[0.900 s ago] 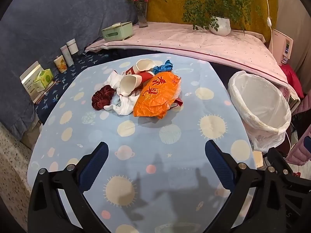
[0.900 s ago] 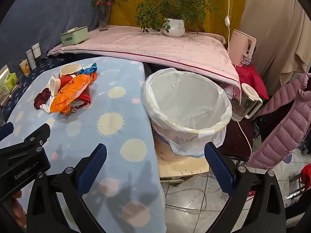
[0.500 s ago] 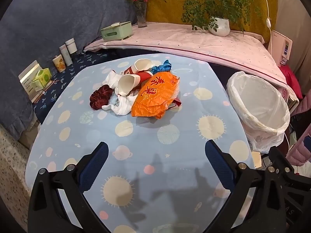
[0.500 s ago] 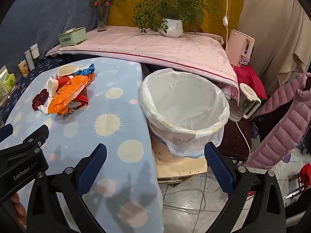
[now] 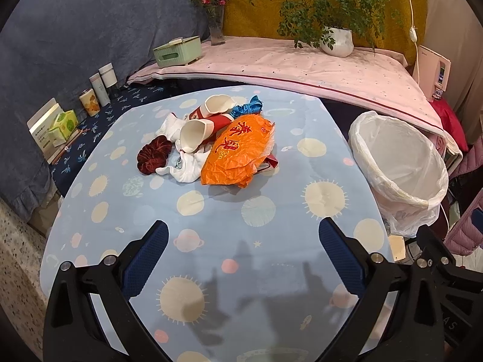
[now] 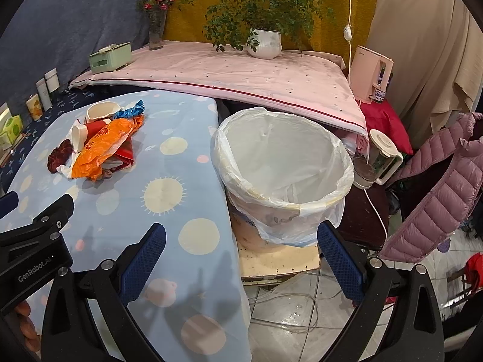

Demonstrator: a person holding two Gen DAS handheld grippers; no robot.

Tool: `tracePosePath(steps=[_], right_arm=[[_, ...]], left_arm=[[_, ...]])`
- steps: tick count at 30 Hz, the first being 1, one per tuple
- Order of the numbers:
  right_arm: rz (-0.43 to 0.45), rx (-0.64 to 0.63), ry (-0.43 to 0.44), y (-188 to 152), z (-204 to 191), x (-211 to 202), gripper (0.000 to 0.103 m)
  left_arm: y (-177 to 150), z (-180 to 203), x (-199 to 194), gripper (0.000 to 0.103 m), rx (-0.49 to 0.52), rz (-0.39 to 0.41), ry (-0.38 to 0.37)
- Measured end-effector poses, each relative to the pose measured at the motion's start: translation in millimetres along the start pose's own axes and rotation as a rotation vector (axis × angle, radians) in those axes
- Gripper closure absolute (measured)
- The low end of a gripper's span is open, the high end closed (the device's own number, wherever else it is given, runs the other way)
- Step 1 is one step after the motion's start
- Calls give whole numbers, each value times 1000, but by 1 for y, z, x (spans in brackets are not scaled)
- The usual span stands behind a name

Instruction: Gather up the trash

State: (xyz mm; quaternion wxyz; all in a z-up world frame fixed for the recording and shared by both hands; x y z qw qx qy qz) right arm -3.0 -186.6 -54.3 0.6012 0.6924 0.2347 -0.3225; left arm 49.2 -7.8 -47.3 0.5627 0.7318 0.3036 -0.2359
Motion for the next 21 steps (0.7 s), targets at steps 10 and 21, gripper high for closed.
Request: tracePosePath(steps=[10, 21], right_arm=[[1, 0, 0, 0, 0, 0, 7], [1, 1, 1, 0, 1, -1, 7]], left_arm=[[1, 2, -1, 8, 2, 9, -9], [2, 1, -2, 8, -1, 17, -5]])
Point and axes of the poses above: each gripper's, at about its wrist camera, not at the fingertips, and x roughly the way its jaws point, z to its right, y to its top, the point moved 7 cm from there along x, roughly the way its jaws point, and after that the axes turned 12 degrees about y, right-handed, at the moved point
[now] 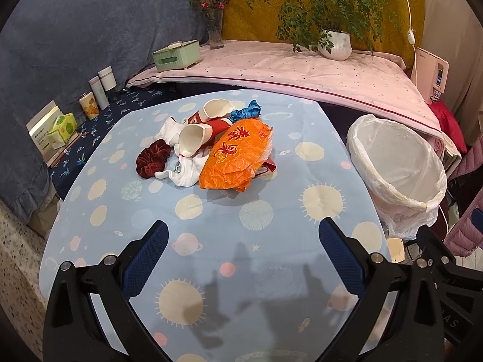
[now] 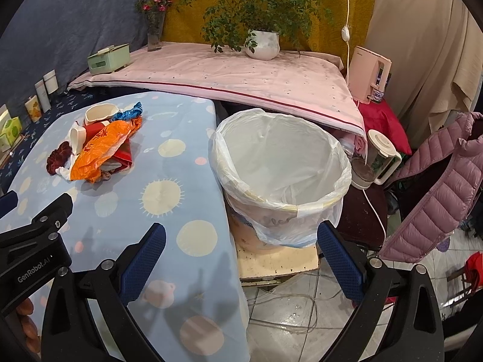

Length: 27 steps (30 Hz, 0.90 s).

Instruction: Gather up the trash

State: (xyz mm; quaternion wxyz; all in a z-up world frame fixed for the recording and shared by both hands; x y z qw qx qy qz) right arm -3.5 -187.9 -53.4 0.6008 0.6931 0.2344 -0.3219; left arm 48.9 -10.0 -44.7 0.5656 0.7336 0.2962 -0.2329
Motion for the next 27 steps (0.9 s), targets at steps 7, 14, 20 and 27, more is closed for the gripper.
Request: tracePosePath(steps=[7, 14, 20, 27], right_arm=[[1, -3, -3, 1, 1, 0, 7], [1, -1, -1, 0, 0, 0, 7], [1, -1, -1, 0, 0, 0, 7], [1, -1, -2, 0, 0, 0, 7]], left_arm=[[0, -2, 1, 8, -3, -2, 1], [-1, -4, 2, 8, -5, -2, 4], [-2, -6, 3, 8, -7, -3, 3], [-2, -5, 3, 8, -7, -5, 3]])
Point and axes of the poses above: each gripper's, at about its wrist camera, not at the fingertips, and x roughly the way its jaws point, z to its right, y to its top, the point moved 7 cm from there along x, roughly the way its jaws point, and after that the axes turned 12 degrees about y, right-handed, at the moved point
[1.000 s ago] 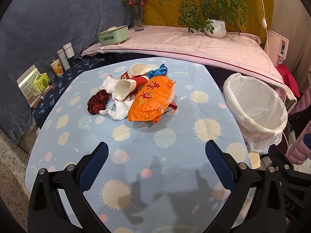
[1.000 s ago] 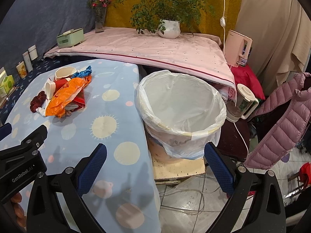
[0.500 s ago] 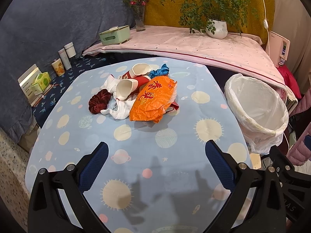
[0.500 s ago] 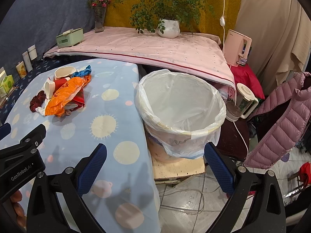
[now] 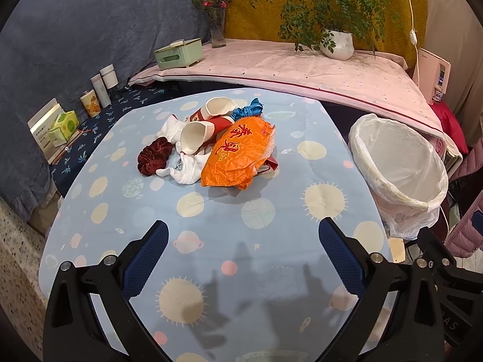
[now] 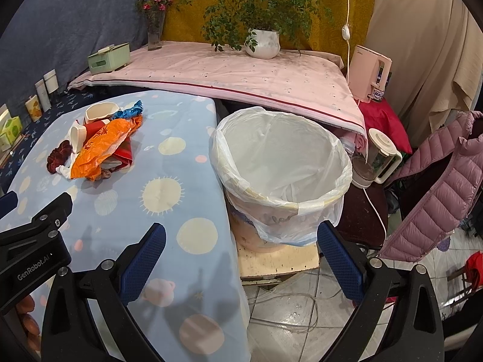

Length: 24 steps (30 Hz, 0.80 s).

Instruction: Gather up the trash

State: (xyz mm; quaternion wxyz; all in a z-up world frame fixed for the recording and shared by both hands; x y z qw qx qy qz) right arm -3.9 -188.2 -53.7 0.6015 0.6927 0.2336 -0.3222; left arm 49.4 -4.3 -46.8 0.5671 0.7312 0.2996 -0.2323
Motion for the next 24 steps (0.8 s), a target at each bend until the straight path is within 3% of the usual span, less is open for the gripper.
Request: tracePosePath(steps=[24], right_arm=[[0, 0, 0, 0, 2, 0, 7]], left_arm=[[-3, 5, 0, 8, 1, -1, -5]])
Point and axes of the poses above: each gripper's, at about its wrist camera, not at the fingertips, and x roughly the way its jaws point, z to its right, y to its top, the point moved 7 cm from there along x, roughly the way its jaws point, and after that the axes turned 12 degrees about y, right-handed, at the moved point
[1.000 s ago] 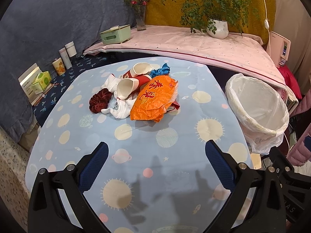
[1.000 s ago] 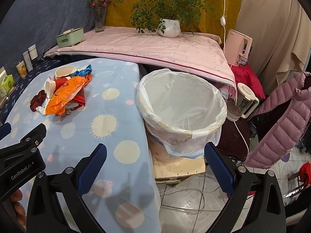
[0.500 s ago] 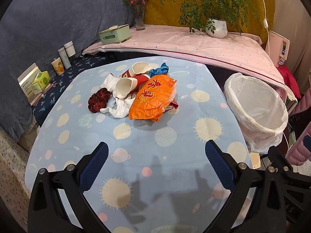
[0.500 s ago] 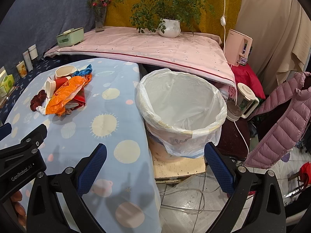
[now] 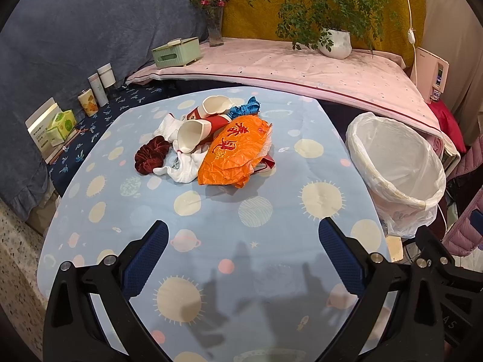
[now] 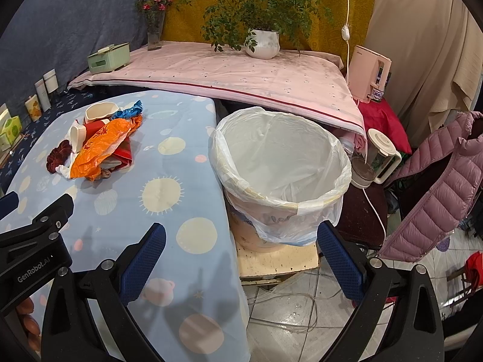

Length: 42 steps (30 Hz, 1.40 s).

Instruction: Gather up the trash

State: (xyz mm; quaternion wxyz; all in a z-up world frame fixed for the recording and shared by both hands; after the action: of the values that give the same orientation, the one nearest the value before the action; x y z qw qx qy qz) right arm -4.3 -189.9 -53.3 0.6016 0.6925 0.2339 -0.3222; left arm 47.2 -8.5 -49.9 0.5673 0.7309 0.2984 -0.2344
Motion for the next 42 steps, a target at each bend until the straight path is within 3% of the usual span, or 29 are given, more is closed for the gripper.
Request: tracePosePath(steps=[13, 21, 35, 42], right_arm=[[15, 11, -21, 5, 3, -3, 7], [39, 4, -28, 18, -7, 4, 7], [53, -65, 83, 51, -83, 42, 7], [32, -74, 173, 61, -126, 72, 8]], left_arm=[[2, 3, 4, 8, -21, -3, -29], [6, -16, 28, 8, -25, -31, -27], [26, -96, 85, 8, -130, -49, 25], [31, -117, 111, 8, -145, -59, 30]])
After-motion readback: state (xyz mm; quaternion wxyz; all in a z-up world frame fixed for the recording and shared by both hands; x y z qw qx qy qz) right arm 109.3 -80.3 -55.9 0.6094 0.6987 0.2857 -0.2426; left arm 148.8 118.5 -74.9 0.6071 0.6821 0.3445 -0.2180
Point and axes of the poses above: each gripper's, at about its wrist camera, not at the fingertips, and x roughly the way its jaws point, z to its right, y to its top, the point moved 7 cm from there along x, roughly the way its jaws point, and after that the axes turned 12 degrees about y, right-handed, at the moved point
